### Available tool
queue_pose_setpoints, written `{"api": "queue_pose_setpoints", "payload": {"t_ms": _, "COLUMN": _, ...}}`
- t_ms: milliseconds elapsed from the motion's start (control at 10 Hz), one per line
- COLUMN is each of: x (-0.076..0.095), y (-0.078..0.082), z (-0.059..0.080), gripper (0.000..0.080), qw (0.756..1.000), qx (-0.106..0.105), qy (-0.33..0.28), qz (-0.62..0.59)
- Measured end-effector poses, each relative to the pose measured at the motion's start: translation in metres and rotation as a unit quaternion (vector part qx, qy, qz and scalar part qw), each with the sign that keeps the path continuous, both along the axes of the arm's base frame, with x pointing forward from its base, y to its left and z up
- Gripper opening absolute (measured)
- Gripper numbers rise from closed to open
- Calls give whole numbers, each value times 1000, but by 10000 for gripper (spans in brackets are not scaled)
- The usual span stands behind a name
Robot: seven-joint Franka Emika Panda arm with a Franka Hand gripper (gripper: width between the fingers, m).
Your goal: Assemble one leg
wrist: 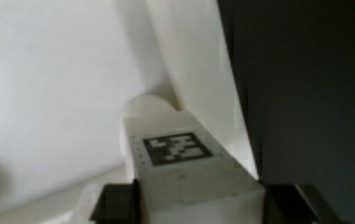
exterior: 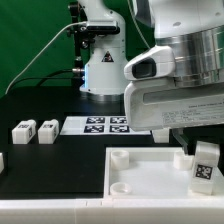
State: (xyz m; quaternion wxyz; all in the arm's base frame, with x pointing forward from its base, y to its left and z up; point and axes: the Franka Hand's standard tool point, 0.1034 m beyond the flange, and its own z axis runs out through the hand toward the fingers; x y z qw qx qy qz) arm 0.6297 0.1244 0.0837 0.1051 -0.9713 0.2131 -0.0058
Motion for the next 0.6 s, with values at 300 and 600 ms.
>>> {"api": "queue_pose_setpoints", "payload": {"t_ms": 300, "x": 0, "y": -4, "z": -1, "gripper": 314, "qw": 977, "qx": 41, "qy": 34, "qz": -204}}
{"api": "queue_pose_setpoints", "payload": {"t_ms": 600, "x": 0, "y": -4, "z": -2, "gripper": 308, "qw": 914, "qx": 82, "qy": 70, "qz": -391}}
